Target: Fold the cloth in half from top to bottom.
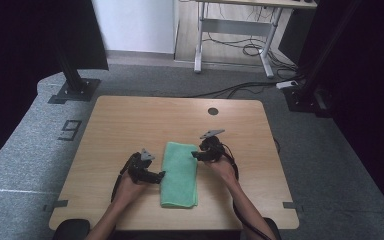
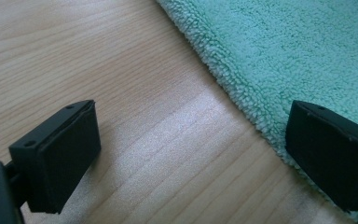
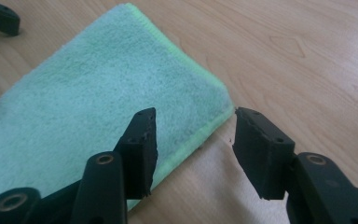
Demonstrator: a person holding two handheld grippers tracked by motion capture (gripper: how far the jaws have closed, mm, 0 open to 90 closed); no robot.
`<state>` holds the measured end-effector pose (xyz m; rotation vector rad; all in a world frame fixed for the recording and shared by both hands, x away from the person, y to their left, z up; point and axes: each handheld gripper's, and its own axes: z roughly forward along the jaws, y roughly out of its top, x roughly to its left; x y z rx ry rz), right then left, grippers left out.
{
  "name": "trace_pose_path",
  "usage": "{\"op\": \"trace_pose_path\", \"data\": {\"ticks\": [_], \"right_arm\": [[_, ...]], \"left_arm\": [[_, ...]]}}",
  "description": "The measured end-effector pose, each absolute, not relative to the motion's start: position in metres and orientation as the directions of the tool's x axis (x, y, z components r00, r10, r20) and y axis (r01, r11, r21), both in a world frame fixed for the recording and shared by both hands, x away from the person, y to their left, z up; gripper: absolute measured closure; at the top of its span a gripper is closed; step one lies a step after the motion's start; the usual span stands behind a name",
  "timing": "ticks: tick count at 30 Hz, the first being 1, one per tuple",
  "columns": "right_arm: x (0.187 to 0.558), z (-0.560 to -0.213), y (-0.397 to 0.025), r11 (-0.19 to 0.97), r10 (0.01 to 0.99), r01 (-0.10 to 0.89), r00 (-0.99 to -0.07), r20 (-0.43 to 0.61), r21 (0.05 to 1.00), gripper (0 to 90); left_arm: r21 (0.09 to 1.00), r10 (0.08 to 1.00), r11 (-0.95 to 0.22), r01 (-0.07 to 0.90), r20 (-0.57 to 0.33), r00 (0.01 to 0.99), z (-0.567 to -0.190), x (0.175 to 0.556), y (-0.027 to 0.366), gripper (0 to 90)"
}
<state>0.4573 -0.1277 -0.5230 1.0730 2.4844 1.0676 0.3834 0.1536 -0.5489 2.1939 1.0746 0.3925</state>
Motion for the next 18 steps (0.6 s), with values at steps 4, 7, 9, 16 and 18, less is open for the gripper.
{"op": "trace_pose_path", "data": {"ticks": [4, 7, 9, 16, 18], "right_arm": [[0.465, -0.524, -0.124, 0.469, 0.705, 0.536, -0.706, 0.068, 0.702, 52.9], [0.471, -0.526, -0.12, 0.477, 0.706, 0.539, -0.705, 0.063, 0.694, 52.9], [0.475, -0.527, -0.118, 0.478, 0.71, 0.544, -0.702, 0.062, 0.69, 52.9], [0.487, -0.535, -0.112, 0.511, 0.707, 0.544, -0.706, 0.033, 0.666, 45.1], [0.489, -0.537, -0.11, 0.525, 0.696, 0.534, -0.718, 0.027, 0.662, 44.6]], "left_arm": [[0.672, 0.786, -0.449, 0.589, -0.017, 0.618, -0.549, 0.383, 0.154, 3.4], [0.672, 0.786, -0.449, 0.59, -0.018, 0.618, -0.549, 0.383, 0.154, 3.4], [0.672, 0.786, -0.448, 0.589, -0.018, 0.618, -0.549, 0.383, 0.154, 3.4], [0.672, 0.786, -0.448, 0.589, -0.018, 0.618, -0.549, 0.383, 0.154, 3.4], [0.672, 0.786, -0.449, 0.589, -0.018, 0.619, -0.549, 0.383, 0.154, 3.4]]}}
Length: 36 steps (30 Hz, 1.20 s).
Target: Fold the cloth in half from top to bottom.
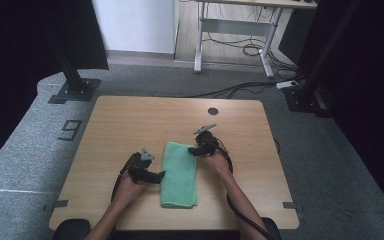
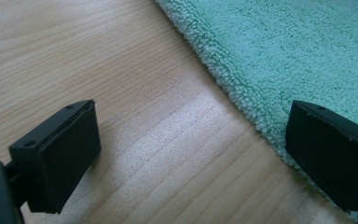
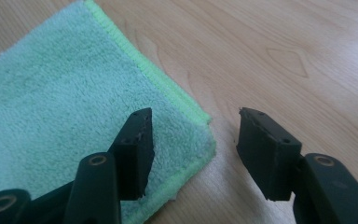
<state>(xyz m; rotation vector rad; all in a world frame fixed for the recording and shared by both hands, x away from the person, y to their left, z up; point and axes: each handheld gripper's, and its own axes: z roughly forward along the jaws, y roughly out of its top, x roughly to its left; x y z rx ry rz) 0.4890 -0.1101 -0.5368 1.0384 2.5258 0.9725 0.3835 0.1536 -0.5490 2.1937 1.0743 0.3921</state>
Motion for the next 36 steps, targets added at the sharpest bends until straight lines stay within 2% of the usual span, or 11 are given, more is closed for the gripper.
{"op": "trace_pose_path", "data": {"ticks": [3, 7, 10, 17, 25, 36], "right_arm": [[0.49, -0.538, -0.11, 0.524, 0.679, 0.531, -0.732, 0.049, 0.665, 51.3], [0.49, -0.537, -0.11, 0.525, 0.651, 0.528, -0.754, 0.085, 0.667, 72.4], [0.491, -0.537, -0.109, 0.516, 0.649, 0.551, -0.751, 0.122, 0.656, 80.0], [0.491, -0.535, -0.107, 0.523, 0.651, 0.562, -0.749, 0.125, 0.641, 82.5], [0.489, -0.533, -0.104, 0.549, 0.649, 0.542, -0.756, 0.084, 0.636, 82.9], [0.477, -0.502, -0.108, 0.522, 0.625, 0.507, -0.775, 0.098, 0.685, 83.5]], "left_arm": [[0.672, 0.785, -0.449, 0.589, -0.018, 0.619, -0.549, 0.384, 0.154, 3.4], [0.672, 0.786, -0.448, 0.589, -0.018, 0.618, -0.549, 0.384, 0.154, 3.4], [0.672, 0.783, -0.451, 0.588, -0.019, 0.622, -0.549, 0.384, 0.154, 3.6], [0.689, 0.754, -0.445, 0.572, -0.055, 0.654, -0.547, 0.384, 0.154, 8.1], [0.68, 0.75, -0.473, 0.56, -0.022, 0.661, -0.548, 0.382, 0.151, 7.9], [0.681, 0.757, -0.467, 0.564, -0.022, 0.653, -0.548, 0.381, 0.15, 7.9]]}}
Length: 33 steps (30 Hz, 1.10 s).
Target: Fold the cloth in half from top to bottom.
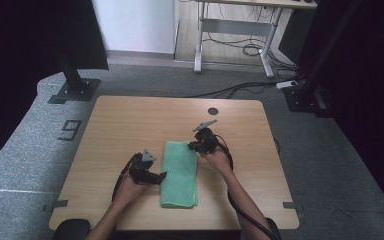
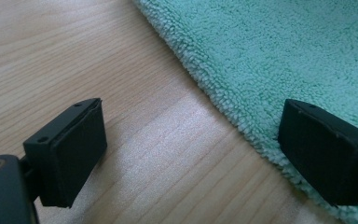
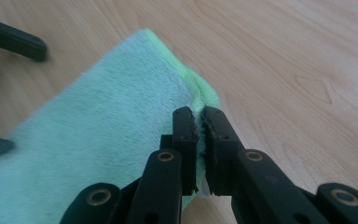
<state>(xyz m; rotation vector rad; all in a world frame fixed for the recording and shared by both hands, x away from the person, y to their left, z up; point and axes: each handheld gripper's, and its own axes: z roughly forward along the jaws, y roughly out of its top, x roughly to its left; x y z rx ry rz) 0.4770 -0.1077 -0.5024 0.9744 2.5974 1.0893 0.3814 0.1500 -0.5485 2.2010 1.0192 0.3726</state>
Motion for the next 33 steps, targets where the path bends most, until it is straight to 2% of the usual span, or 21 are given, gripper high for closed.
{"op": "trace_pose_path", "data": {"ticks": [15, 33], "right_arm": [[0.432, -0.473, -0.119, 0.503, 0.554, 0.44, -0.825, 0.113, 0.744, 83.5], [0.377, -0.48, -0.131, 0.505, 0.476, 0.391, -0.87, 0.129, 0.769, 83.3]], "left_arm": [[0.68, 0.76, -0.467, 0.566, -0.019, 0.65, -0.548, 0.381, 0.15, 7.9], [0.68, 0.764, -0.463, 0.568, -0.019, 0.645, -0.549, 0.381, 0.149, 7.8]]}}
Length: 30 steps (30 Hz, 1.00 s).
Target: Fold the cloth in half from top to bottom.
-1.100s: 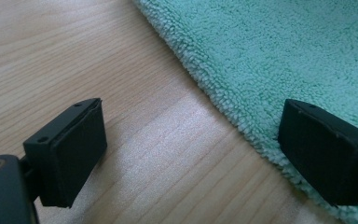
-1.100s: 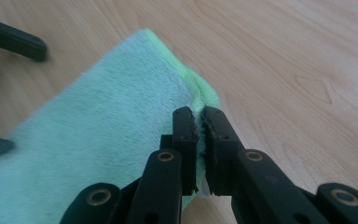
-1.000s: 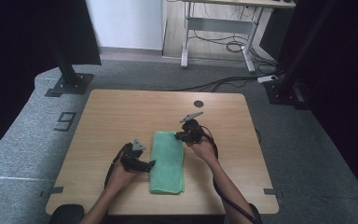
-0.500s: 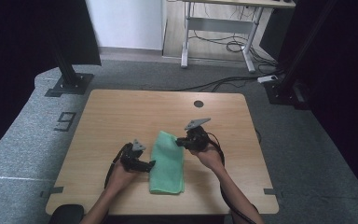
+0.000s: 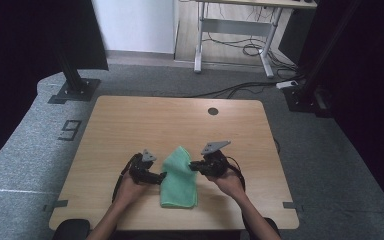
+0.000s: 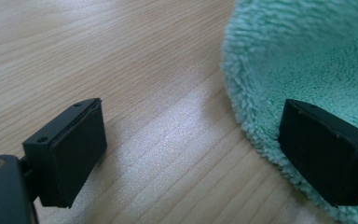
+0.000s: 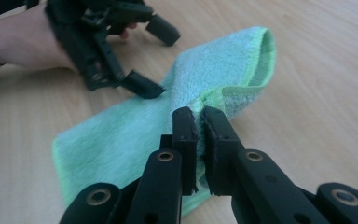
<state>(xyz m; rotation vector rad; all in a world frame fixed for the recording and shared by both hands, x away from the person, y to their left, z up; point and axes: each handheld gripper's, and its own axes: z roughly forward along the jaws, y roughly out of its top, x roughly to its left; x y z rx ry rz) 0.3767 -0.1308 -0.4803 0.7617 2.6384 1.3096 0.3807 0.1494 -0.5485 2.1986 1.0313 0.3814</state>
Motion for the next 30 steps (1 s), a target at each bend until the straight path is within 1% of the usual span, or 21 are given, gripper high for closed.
{"op": "trace_pose_path", "data": {"ticks": [7, 16, 21, 24, 30], "right_arm": [[0.358, -0.491, -0.13, 0.527, 0.455, 0.381, -0.882, 0.127, 0.76, 83.1], [0.345, -0.51, -0.132, 0.547, 0.451, 0.405, -0.88, 0.149, 0.733, 82.6], [0.343, -0.523, -0.13, 0.571, 0.45, 0.413, -0.88, 0.15, 0.709, 82.5], [0.342, -0.527, -0.129, 0.572, 0.456, 0.427, -0.875, 0.161, 0.7, 82.4], [0.342, -0.534, -0.131, 0.569, 0.459, 0.444, -0.87, 0.181, 0.692, 82.0]], "left_arm": [[0.681, 0.765, -0.461, 0.569, -0.02, 0.643, -0.549, 0.381, 0.149, 7.8], [0.68, 0.757, -0.468, 0.565, -0.021, 0.653, -0.548, 0.381, 0.15, 7.8], [0.678, 0.729, -0.488, 0.55, -0.031, 0.684, -0.548, 0.38, 0.152, 7.2], [0.663, 0.715, -0.494, 0.563, -0.059, 0.697, -0.544, 0.379, 0.154, 7.0], [0.641, 0.686, -0.534, 0.551, -0.052, 0.725, -0.54, 0.372, 0.156, 7.1]]}}
